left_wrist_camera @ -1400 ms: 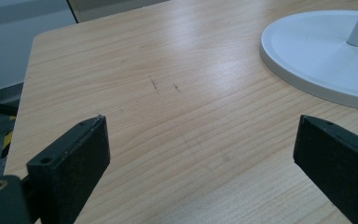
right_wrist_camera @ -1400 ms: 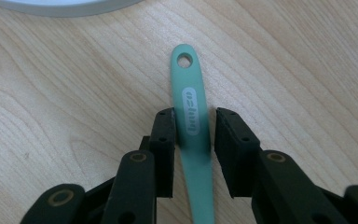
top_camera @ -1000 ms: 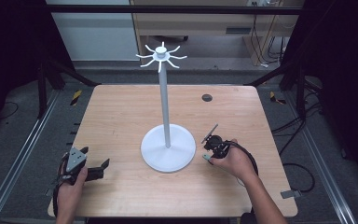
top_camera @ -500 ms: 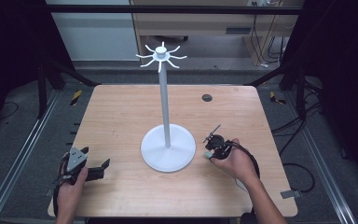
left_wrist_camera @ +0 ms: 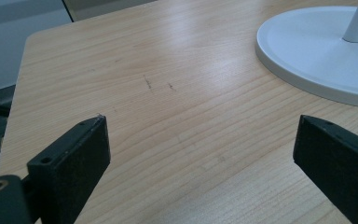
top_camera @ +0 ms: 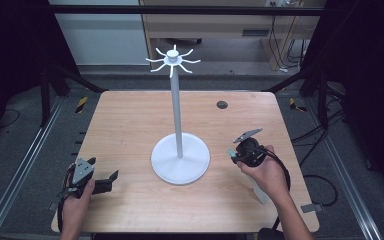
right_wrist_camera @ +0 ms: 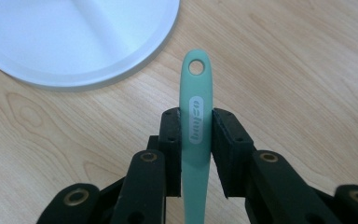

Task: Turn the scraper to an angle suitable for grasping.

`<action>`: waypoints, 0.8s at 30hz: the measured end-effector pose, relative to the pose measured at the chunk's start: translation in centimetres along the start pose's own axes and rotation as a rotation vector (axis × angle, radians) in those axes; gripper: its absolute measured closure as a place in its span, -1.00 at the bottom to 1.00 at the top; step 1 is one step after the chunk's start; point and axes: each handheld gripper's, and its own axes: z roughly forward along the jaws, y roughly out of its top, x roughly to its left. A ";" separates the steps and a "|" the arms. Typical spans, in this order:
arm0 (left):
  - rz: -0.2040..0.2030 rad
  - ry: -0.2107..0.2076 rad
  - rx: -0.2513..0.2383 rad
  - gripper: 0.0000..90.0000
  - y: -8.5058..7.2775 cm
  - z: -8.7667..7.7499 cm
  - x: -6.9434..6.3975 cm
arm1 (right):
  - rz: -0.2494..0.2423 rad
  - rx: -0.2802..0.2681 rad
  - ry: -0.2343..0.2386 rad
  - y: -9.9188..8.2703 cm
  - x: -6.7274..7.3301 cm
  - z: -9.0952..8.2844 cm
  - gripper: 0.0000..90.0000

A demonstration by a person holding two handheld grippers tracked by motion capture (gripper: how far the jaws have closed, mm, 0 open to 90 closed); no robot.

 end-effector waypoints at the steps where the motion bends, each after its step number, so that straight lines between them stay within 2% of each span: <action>1: 0.000 0.002 -0.004 -0.93 0.0 -0.1 0.0 | 0.003 -0.008 -0.001 -0.1 0.0 -0.2 0.65; 9: -0.003 0.013 -0.025 -0.92 0.0 -0.4 0.1 | 0.017 -0.068 -0.006 -0.7 -0.1 -1.5 0.65; 24: -0.009 0.007 -0.030 -0.92 0.0 -0.4 0.1 | 0.057 -0.120 -0.020 -1.3 -0.8 -3.3 0.65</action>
